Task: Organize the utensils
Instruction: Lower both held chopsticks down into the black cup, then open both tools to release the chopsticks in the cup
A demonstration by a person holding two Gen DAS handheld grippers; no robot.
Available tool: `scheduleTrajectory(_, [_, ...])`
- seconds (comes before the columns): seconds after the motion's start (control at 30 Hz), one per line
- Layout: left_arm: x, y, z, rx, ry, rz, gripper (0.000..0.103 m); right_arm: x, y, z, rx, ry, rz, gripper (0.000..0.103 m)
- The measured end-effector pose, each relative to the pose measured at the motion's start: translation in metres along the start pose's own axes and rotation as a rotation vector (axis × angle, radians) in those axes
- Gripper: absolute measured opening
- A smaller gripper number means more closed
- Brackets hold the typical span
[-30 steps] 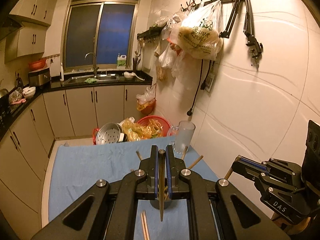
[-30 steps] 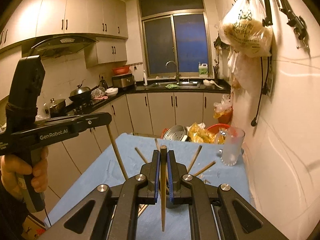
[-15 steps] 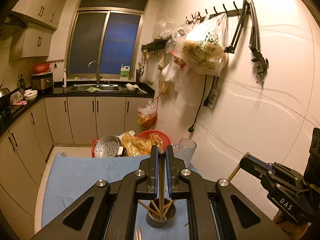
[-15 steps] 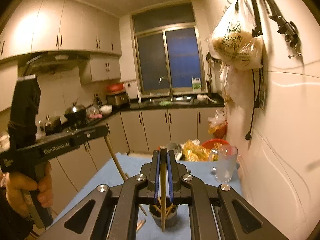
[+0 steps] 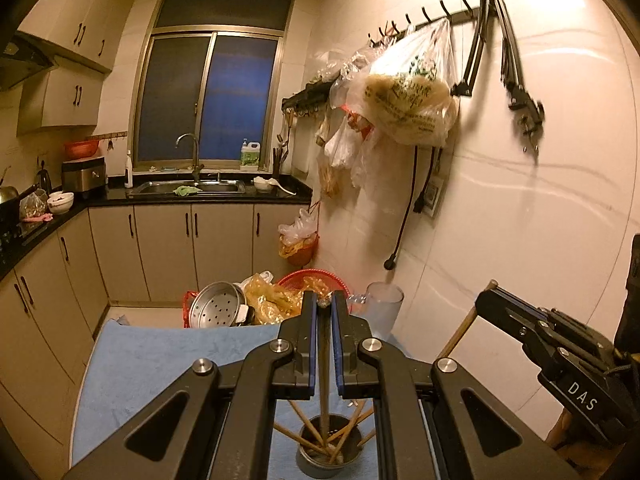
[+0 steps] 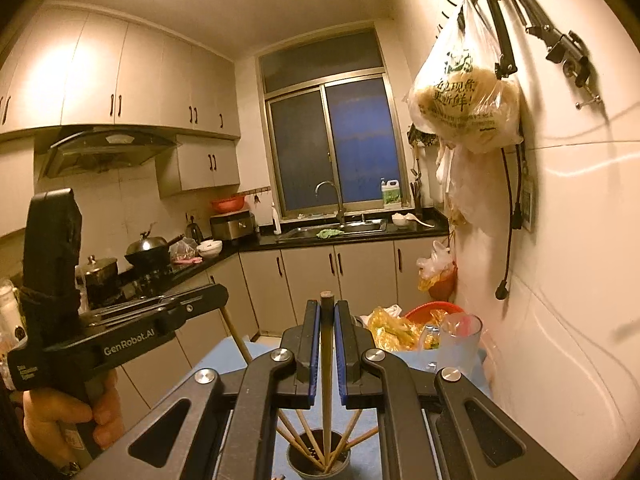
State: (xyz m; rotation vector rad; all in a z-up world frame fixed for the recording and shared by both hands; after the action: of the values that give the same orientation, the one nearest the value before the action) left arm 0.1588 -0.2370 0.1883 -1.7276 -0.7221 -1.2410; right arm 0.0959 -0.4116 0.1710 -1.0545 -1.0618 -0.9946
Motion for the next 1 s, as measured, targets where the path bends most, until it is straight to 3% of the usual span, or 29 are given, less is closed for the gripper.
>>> scheduleTrajectory(0.43, [-0.035, 0.012, 0.006, 0.001, -0.005, 0.047, 0.007, -0.039, 0.026, 0.004, 0.017, -0.051, 0.073, 0.008])
scheduleTrajectory(1.0, [-0.067, 0.02, -0.001, 0.014, 0.014, 0.106, 0.007, -0.079, 0.044, -0.007, 0.005, -0.028, 0.172, 0.008])
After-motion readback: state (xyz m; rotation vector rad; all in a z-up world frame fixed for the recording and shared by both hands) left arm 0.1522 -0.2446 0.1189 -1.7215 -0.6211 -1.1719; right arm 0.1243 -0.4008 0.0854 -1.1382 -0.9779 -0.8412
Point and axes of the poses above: each gripper's, at about its wrist camera, not at the fingertips, and y roughly the way its jaws point, z to its left, x to its top, the point moved 3 cm from there along y, roughly the way its jaws point, and after that the axes turned 3 degrees about -z, right-handed, at the moved point
